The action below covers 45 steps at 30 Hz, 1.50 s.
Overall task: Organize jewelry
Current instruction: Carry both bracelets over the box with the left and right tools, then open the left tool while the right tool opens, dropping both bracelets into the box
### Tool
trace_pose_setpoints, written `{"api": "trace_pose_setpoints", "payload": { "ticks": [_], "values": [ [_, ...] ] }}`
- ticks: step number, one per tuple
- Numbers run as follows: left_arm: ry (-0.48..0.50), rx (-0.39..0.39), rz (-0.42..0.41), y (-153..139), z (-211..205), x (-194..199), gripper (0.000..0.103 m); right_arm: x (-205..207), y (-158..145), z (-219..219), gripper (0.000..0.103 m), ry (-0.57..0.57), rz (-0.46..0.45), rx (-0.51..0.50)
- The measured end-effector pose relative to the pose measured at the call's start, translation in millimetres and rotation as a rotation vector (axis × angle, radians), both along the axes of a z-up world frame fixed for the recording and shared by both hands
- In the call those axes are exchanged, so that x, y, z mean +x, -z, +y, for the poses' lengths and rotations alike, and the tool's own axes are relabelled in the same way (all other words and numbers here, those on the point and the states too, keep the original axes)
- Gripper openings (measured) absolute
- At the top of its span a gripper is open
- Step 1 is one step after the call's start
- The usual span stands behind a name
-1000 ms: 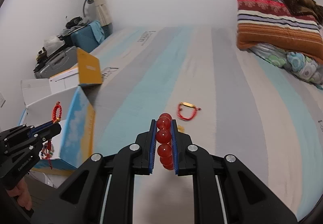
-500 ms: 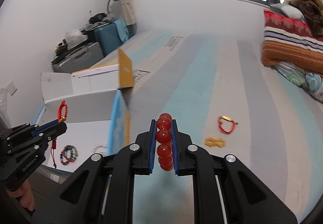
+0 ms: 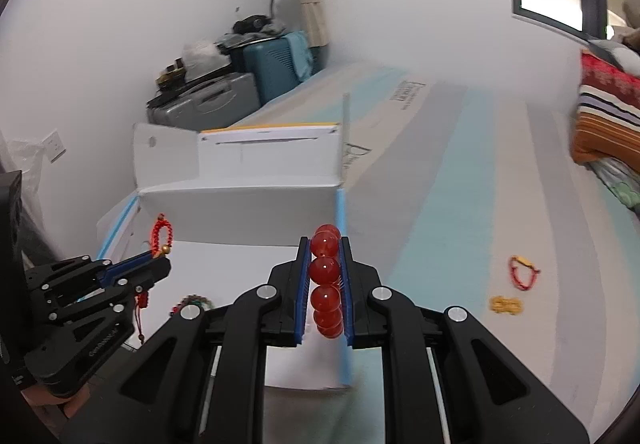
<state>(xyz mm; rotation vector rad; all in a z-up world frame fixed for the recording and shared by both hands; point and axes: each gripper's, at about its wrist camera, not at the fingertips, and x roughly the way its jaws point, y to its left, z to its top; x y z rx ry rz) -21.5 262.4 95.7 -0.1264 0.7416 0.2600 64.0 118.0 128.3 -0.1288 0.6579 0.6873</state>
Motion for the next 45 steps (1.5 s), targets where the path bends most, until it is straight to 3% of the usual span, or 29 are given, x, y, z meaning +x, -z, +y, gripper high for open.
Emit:
{"api": "trace_pose_setpoints", "payload": {
  "ticks": [9, 20, 30, 36, 41, 43, 45],
  "values": [
    [-0.055, -0.009, 0.05, 23, 34, -13, 0.009, -10, 33, 50, 0.013, -0.067, 0.047, -0.041],
    [-0.081, -0.033, 0.102, 50, 52, -12, 0.009, -5, 66, 72, 0.013, -0.083, 0.105, -0.094],
    [-0.08, -0.033, 0.102, 52, 49, -10, 0.01, -3, 71, 76, 0.013, -0.086, 0.116, -0.121],
    [-0.107, -0.035, 0.1, 51, 52, -12, 0.02, -6, 66, 76, 0.015, -0.084, 0.099, -0.11],
    [-0.115, -0.032, 0.086, 49, 51, -15, 0.046, -10, 58, 66, 0.052, -0.065, 0.058, -0.099],
    [-0.12, -0.033, 0.079, 48, 50, -15, 0.063, -8, 54, 60, 0.062, -0.05, 0.049, -0.096],
    [-0.128, -0.03, 0.078, 47, 49, -15, 0.066, -5, 52, 53, 0.069, -0.033, 0.043, -0.094]
  ]
}}
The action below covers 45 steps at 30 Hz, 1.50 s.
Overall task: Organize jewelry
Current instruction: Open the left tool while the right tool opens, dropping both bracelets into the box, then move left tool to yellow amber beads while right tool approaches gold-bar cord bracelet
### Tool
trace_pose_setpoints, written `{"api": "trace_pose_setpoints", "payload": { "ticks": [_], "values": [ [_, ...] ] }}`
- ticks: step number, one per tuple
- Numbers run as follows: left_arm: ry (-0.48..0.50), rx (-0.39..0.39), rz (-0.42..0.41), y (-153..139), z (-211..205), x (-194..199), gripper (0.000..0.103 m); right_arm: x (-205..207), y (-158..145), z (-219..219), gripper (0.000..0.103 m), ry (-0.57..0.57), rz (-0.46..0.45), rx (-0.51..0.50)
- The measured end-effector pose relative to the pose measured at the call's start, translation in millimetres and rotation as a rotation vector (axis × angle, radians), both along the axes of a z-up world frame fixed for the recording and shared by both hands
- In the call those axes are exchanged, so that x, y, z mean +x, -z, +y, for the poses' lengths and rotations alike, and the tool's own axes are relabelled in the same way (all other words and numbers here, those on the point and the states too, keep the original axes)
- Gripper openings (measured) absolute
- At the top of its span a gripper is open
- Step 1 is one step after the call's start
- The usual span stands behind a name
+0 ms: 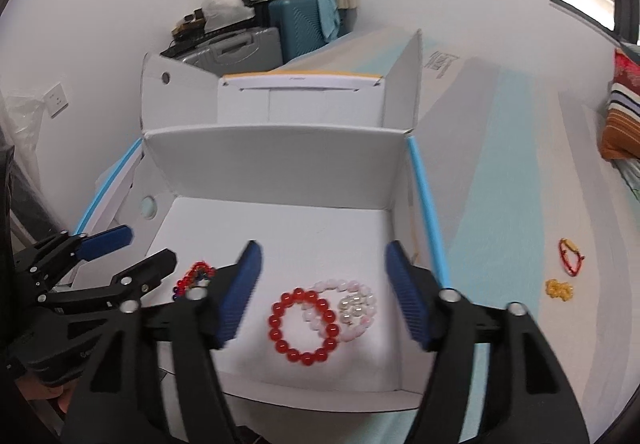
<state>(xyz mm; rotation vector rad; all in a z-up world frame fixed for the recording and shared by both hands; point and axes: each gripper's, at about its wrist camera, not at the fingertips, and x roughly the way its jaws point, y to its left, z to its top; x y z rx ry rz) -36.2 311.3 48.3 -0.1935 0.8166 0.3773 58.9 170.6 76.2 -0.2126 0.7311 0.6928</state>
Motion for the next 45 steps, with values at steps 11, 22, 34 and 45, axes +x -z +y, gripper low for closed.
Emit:
{"api": "trace_pose_setpoints", "payload": {
  "ticks": [11, 22, 34, 45],
  "values": [
    [0.045, 0.025, -0.043, -15, -36, 13, 0.097, 34, -16, -74, 0.094, 0.124, -0.014, 0.022],
    [0.199, 0.034, -0.045, -24, -124, 58, 0.097, 74, -30, -175, 0.095, 0.257, -0.025, 0.026],
    [0.394, 0.004, -0.05, -9, -236, 124, 0.097, 130, -8, -268, 0.095, 0.354, 0.013, -0.017],
    [0.462, -0.031, 0.053, 58, -286, 229, 0.097, 226, 61, -283, 0.095, 0.354, 0.179, -0.055]
  ]
}}
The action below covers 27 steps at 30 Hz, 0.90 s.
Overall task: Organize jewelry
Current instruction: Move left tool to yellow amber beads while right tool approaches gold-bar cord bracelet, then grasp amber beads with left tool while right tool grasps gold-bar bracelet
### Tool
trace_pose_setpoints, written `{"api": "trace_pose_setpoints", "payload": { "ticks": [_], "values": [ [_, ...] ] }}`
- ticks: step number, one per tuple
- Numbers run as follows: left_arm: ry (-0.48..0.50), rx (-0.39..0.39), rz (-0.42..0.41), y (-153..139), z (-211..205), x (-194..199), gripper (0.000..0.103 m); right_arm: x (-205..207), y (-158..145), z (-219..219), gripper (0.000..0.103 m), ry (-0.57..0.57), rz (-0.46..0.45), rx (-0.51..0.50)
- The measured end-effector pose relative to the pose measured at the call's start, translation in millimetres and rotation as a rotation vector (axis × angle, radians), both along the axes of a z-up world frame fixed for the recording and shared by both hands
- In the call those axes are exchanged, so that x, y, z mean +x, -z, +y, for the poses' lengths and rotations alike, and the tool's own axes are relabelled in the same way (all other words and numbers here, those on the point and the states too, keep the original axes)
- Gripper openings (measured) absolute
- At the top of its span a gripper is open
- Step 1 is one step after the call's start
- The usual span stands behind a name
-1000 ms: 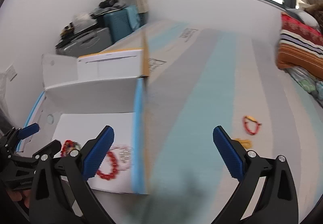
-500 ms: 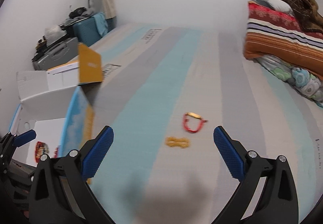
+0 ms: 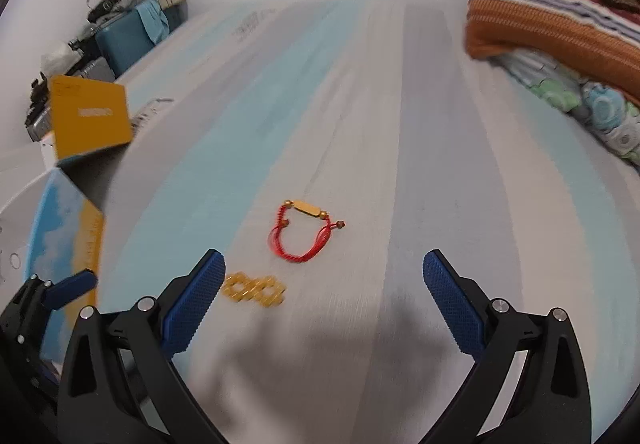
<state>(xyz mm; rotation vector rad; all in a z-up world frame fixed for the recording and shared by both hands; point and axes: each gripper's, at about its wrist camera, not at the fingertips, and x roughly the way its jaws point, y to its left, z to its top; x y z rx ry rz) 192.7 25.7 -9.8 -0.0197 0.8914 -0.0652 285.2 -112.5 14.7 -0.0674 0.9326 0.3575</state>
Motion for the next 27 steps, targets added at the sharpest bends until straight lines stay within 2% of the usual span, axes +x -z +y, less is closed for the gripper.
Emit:
{"api": "trace_pose_setpoints", "payload": {
  "ticks": [5, 9, 12, 14, 20, 27],
  "values": [
    [0.026, 0.035, 0.048, 37, -12, 36, 0.097, 32, 29, 7, 0.095, -0.022, 0.041, 0.02],
    [0.043, 0.051, 0.051, 54, -21, 52, 0.097, 51, 43, 13, 0.095, -0.021, 0.053, 0.026],
    [0.052, 0.044, 0.052, 62, -24, 58, 0.097, 61, 54, 18, 0.095, -0.026, 0.076, 0.034],
    [0.059, 0.039, 0.057, 67, -27, 61, 0.097, 65, 62, 21, 0.089, -0.042, 0.095, 0.054],
    [0.053, 0.049, 0.053, 72, -30, 65, 0.096, 68, 75, 29, 0.082, -0.05, 0.109, 0.041],
    [0.051, 0.05, 0.055, 69, -28, 63, 0.07, 66, 76, 32, 0.06, -0.065, 0.096, 0.032]
  ]
}}
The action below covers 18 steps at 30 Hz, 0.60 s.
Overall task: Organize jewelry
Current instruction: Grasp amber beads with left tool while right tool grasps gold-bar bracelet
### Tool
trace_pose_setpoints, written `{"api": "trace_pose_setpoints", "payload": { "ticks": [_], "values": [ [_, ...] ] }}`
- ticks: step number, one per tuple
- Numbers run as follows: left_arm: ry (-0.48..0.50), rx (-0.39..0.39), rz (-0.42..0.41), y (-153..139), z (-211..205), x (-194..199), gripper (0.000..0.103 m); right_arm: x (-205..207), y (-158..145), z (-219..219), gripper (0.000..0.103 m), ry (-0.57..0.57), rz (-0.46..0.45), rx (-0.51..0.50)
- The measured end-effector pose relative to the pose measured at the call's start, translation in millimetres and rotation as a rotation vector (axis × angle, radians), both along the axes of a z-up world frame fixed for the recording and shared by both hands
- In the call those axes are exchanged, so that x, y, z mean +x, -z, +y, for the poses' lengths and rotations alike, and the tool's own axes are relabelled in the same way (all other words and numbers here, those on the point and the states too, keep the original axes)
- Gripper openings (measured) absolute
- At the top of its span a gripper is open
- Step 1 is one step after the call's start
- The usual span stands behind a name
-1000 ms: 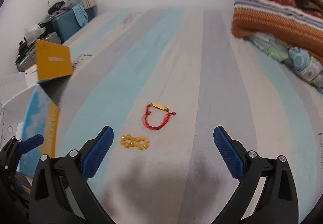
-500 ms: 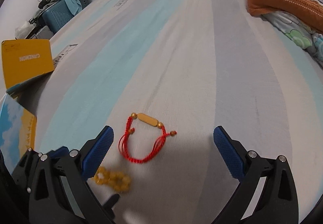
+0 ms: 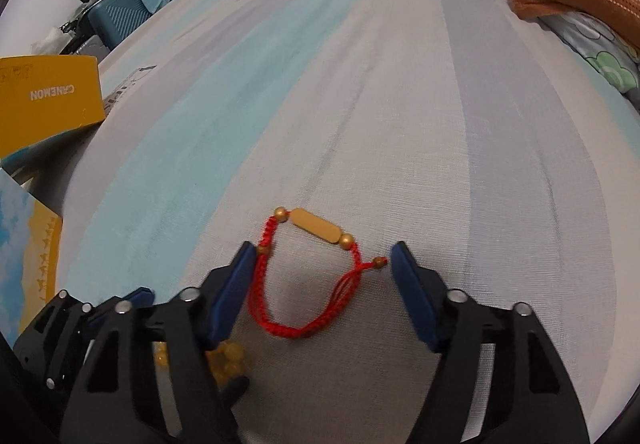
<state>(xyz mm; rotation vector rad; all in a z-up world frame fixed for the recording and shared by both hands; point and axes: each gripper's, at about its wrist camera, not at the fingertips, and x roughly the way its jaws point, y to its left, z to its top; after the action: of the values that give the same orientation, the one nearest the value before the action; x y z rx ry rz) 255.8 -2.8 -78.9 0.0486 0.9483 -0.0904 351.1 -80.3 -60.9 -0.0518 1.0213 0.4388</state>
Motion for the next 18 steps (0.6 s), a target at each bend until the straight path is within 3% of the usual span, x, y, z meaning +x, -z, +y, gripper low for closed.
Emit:
{"api": "trace_pose_setpoints", "payload": {
  "ticks": [8, 10, 18],
  "values": [
    [0.026, -0.01, 0.006, -4, 4, -3, 0.037, -2, -2, -5, 0.027, 0.002, -0.002, 0.01],
    [0.024, -0.006, 0.009, -5, 7, -3, 0.02, -3, -3, -5, 0.024, 0.001, -0.001, 0.014],
    [0.035, -0.001, -0.001, -11, 10, -7, 0.017, -8, -13, -10, 0.018, 0.013, -0.031, 0.037]
  ]
}}
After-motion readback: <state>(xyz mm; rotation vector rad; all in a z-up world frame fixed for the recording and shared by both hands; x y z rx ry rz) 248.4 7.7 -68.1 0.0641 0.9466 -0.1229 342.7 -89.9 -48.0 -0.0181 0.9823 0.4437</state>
